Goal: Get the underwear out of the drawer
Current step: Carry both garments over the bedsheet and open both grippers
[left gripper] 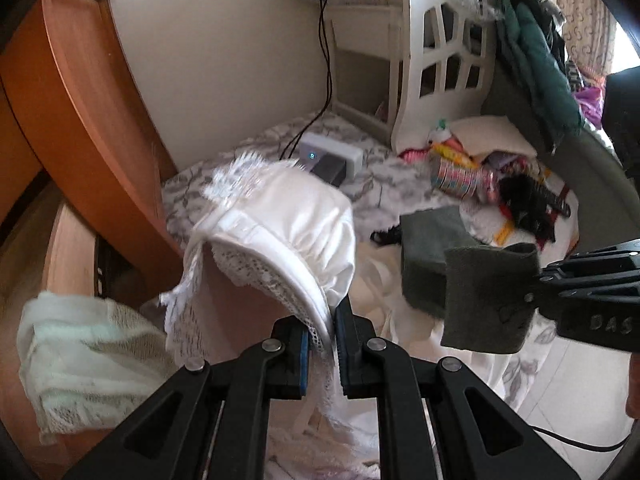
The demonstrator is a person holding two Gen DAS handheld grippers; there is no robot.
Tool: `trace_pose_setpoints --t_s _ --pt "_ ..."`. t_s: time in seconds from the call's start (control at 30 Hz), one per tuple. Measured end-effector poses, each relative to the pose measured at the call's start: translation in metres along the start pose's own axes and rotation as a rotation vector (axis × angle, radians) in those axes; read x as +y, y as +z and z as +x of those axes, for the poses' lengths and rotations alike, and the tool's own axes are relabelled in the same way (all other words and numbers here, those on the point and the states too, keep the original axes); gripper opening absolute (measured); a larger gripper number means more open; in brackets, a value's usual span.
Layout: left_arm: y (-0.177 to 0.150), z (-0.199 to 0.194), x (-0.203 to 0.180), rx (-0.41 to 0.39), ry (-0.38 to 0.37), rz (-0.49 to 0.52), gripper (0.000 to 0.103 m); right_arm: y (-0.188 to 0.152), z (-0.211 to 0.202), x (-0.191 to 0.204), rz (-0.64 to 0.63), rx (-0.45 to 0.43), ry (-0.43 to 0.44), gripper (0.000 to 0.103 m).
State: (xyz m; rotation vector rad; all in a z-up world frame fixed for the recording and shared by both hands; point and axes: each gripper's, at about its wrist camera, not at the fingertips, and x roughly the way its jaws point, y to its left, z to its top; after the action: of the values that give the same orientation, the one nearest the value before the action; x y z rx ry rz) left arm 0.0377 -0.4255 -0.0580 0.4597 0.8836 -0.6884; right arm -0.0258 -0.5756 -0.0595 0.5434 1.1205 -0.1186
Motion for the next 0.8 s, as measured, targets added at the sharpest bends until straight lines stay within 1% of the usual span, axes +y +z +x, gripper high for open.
trace_pose_setpoints --t_s 0.17,0.27,0.33,0.4,0.47,0.63,0.67,0.7,0.77,0.8 --pt "-0.011 0.004 0.002 0.033 0.024 0.009 0.014 -0.009 0.026 0.005 0.007 0.057 -0.014 0.009" --pt "-0.015 0.004 0.002 0.046 0.025 0.016 0.015 -0.017 0.041 0.007 0.002 0.096 -0.028 0.01" --pt "-0.018 0.003 0.002 0.053 0.025 0.019 0.02 -0.022 0.048 0.009 0.002 0.113 -0.041 0.01" --pt "-0.022 0.001 0.004 0.067 0.026 0.016 0.032 -0.026 0.052 0.011 -0.003 0.124 -0.054 0.011" --pt "-0.026 -0.001 0.007 0.076 0.025 0.009 0.038 -0.028 0.053 0.012 -0.002 0.132 -0.06 0.011" --pt "-0.033 -0.013 0.014 0.076 0.017 -0.013 0.041 -0.032 0.05 0.015 -0.001 0.14 -0.073 0.023" --pt "-0.034 -0.016 0.015 0.073 0.015 -0.016 0.044 -0.033 0.049 0.017 -0.007 0.14 -0.078 0.024" --pt "-0.034 -0.019 0.016 0.069 0.012 -0.019 0.05 -0.034 0.048 0.019 -0.014 0.141 -0.081 0.026" --pt "-0.035 -0.026 0.017 0.057 0.008 -0.024 0.052 -0.033 0.045 0.021 -0.024 0.132 -0.088 0.032" --pt "-0.036 -0.03 0.017 0.051 0.005 -0.024 0.052 -0.033 0.043 0.022 -0.027 0.128 -0.095 0.037"
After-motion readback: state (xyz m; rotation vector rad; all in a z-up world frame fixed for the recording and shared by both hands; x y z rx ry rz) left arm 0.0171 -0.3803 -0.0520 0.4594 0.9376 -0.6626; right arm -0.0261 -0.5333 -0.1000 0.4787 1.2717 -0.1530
